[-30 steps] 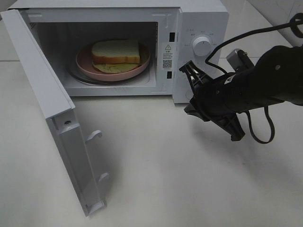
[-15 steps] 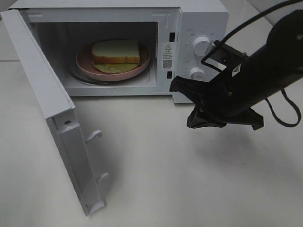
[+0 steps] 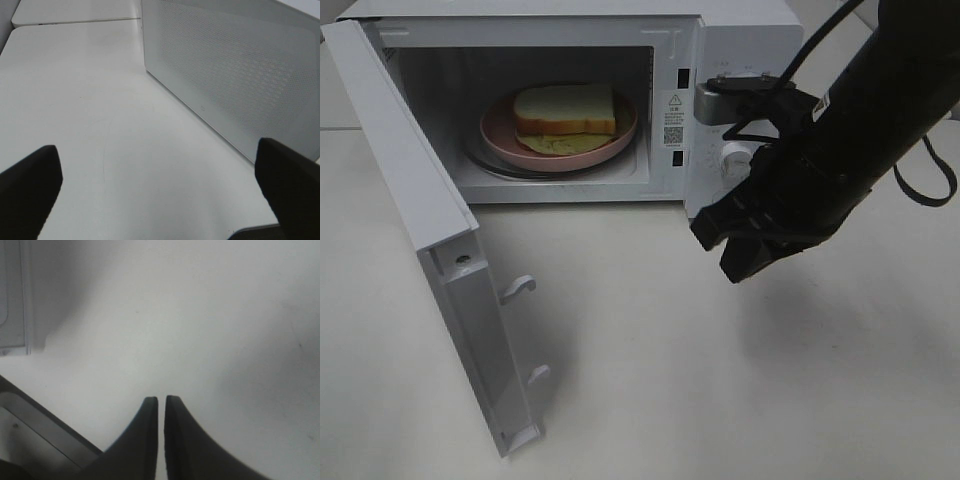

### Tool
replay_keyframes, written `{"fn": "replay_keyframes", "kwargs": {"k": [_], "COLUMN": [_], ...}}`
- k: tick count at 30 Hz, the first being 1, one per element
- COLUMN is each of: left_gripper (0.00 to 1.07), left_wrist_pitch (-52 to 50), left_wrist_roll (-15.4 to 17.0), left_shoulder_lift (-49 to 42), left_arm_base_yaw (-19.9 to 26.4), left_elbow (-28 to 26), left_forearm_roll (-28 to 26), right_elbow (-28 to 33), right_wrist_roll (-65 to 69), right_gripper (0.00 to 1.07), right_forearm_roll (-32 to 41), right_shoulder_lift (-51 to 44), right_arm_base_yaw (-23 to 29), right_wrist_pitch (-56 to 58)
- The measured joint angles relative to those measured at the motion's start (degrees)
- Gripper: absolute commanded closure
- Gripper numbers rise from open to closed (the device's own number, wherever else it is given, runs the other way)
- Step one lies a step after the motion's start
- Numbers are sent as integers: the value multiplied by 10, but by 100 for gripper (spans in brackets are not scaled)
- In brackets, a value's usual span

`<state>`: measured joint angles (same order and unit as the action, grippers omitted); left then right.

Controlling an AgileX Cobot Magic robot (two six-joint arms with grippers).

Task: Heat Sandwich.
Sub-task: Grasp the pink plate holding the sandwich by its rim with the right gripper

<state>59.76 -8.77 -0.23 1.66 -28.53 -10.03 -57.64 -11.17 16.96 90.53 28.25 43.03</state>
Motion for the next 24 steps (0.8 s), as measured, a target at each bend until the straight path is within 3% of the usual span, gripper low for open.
{"fn": "replay_keyframes", "kwargs": {"k": [19, 24], "left_gripper": [3, 3], "left_wrist_pitch": [0, 0], "left_wrist_roll": [0, 0], "left_shoulder_lift": [0, 0], "left_arm_base_yaw": [0, 0], "left_elbow": [0, 0], "left_forearm_roll": [0, 0], "right_elbow": [-11, -11], "right_wrist_roll": [-535, -626], "right_gripper": [95, 84], "right_forearm_roll": [-34, -47], "right_shoulder_lift": [0, 0], "right_arm_base_yaw": [0, 0], "right_wrist_pitch": [62, 62]}}
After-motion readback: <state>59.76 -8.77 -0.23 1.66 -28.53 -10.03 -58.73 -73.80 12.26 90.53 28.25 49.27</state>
